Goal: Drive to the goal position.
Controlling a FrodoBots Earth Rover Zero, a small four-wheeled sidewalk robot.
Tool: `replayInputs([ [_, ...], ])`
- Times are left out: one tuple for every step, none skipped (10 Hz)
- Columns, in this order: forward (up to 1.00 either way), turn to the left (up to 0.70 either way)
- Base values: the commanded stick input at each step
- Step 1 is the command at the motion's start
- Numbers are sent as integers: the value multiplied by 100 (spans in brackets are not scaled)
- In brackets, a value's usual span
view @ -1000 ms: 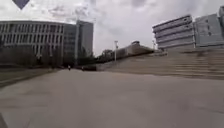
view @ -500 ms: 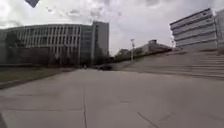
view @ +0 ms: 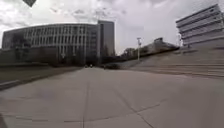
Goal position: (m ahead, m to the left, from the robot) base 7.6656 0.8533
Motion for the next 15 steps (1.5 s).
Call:
replayInputs([
  [70,-1],
  [70,-1],
  [70,-1],
  [70,-1],
  [70,-1],
  [70,-1],
  [70,-1],
  [70,-1],
  [70,-1],
  [70,-1],
  [70,-1],
  [70,-1],
  [70,-1],
  [70,-1],
  [70,-1],
])
